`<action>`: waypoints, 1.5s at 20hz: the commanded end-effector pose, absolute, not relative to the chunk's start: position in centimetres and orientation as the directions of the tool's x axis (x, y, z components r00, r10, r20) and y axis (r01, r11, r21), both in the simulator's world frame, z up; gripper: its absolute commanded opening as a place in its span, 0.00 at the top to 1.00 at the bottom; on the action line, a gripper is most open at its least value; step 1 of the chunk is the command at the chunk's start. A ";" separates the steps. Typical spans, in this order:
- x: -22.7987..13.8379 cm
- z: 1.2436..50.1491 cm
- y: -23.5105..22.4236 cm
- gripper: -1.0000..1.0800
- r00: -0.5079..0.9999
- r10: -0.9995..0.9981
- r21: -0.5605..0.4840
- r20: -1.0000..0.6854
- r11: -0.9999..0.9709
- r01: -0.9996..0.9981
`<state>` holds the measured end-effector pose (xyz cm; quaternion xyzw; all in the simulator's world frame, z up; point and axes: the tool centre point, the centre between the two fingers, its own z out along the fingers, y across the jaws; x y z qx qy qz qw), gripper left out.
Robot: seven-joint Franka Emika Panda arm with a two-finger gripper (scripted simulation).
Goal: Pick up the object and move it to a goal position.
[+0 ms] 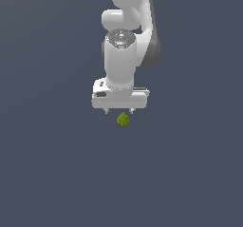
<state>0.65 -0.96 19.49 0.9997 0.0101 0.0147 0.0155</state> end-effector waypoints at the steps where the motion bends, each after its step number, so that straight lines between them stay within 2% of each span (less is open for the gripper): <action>1: 0.6 19.5 -1.0 0.04 0.999 0.021 0.031 0.029 -0.999 0.020; 11: 0.7 19.6 -4.6 0.04 0.999 -0.005 0.045 0.044 -0.999 -0.007; 20: 0.2 18.4 -3.7 0.04 0.998 -0.048 0.036 0.041 -0.998 -0.049; 30: -2.3 14.0 -1.2 0.04 0.977 -0.210 0.012 0.025 -0.978 -0.210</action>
